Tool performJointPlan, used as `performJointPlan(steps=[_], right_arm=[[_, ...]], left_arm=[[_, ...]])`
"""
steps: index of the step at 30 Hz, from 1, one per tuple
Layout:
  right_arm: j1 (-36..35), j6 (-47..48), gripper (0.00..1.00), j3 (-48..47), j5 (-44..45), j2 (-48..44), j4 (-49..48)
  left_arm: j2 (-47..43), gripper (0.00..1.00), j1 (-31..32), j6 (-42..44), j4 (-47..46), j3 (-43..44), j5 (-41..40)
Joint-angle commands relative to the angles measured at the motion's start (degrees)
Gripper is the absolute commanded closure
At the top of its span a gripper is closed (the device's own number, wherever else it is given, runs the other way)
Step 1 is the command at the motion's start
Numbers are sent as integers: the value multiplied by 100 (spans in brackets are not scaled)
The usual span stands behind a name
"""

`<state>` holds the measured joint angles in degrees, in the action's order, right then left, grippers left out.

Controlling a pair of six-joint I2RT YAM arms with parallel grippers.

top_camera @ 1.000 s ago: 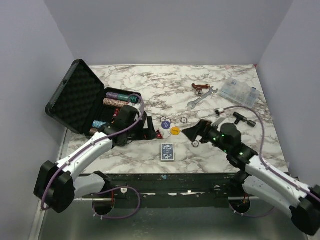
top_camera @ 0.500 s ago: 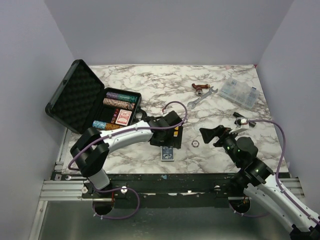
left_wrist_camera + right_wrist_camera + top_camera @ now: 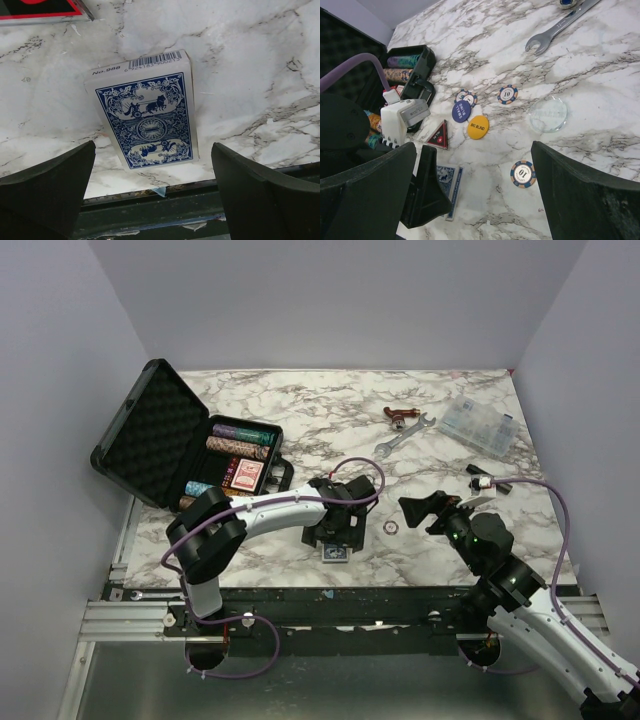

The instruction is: Pack up texas hold em set

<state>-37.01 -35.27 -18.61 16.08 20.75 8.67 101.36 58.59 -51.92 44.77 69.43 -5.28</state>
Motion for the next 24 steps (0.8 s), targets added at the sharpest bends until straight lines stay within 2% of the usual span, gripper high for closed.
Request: performJointPlan(steps=[1, 4, 11, 18, 24], right_arm=[[10, 62, 0, 103, 107, 30, 13], [10, 67, 0, 103, 98, 61, -9], [11, 73, 0, 77, 106, 131, -14], [10, 80, 0, 86, 98, 157, -32], [10, 63, 0, 86, 73, 214, -31]], left_arm=[[204, 1, 30, -197, 207, 51, -241], [254, 3, 34, -187, 119, 34, -228], [278, 17, 30, 6, -13, -62, -345], [451, 17, -49, 211, -115, 70, -272], [372, 42, -99, 495, -54, 89, -399]])
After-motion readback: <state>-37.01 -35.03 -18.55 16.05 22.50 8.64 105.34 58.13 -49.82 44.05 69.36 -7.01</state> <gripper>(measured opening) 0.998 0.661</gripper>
